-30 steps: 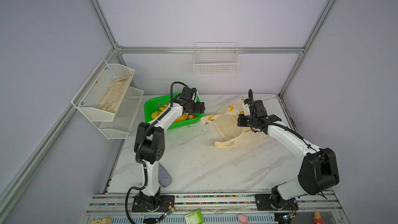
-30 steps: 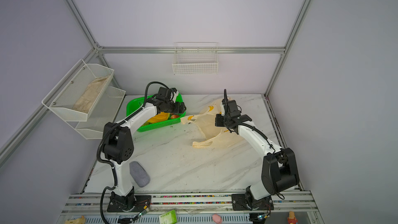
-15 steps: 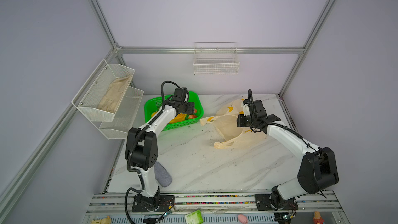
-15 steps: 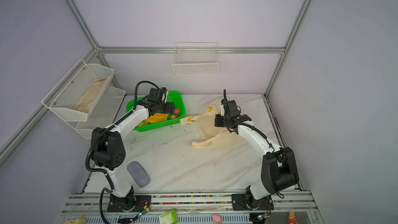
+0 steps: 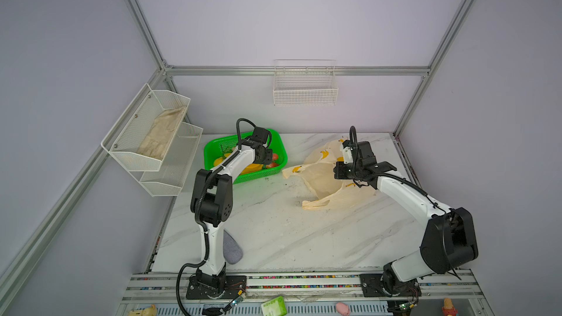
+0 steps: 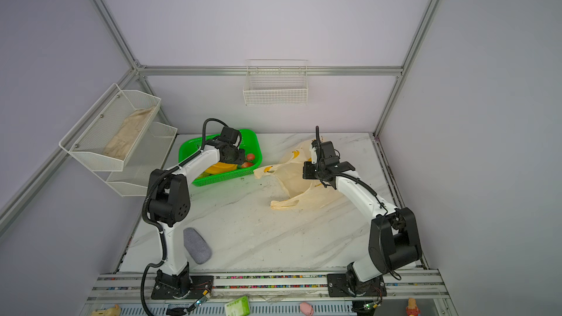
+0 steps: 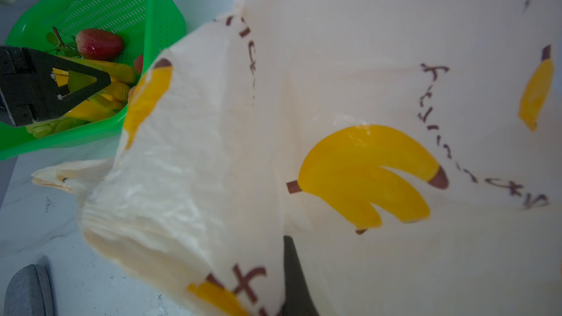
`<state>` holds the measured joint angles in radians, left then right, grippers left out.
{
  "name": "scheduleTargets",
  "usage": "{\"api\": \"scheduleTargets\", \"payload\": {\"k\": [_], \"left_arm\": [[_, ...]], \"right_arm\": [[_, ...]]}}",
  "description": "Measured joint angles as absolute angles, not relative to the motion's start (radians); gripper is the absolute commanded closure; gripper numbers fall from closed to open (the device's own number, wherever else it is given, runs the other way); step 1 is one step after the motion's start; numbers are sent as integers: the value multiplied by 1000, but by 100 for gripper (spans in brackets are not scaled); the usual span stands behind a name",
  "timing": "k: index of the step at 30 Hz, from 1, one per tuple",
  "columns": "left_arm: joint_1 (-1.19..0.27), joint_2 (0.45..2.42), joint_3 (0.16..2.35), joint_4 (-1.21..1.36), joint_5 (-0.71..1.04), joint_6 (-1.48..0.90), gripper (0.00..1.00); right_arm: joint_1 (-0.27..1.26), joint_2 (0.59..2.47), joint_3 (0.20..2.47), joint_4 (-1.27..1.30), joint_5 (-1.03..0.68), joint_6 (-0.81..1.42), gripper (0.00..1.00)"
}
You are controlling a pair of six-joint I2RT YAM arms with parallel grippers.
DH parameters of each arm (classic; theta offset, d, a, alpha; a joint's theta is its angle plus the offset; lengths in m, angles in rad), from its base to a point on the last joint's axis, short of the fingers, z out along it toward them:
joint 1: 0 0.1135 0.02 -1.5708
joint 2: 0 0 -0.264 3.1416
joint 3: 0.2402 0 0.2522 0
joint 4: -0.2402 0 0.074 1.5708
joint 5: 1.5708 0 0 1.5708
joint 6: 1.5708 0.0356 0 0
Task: Place the fake fruits into the plastic bag and tie a complex knot
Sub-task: 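Lower the left gripper and grasp the yellow banana bunch in the basket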
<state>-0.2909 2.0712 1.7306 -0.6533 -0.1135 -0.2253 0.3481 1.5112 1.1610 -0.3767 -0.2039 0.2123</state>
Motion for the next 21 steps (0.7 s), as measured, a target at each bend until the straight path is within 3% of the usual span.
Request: {"api": "scheduleTargets", "payload": {"k": [15,21], "left_arm": [[-302,2033,1743,-679,-164,-199,100],[-324,1776,1700,-682,-110,-200,100]], "right_arm": [[348,1514,1161,-377,-202,213,100],[348,1517,1169,-371,-199,228,100]]}}
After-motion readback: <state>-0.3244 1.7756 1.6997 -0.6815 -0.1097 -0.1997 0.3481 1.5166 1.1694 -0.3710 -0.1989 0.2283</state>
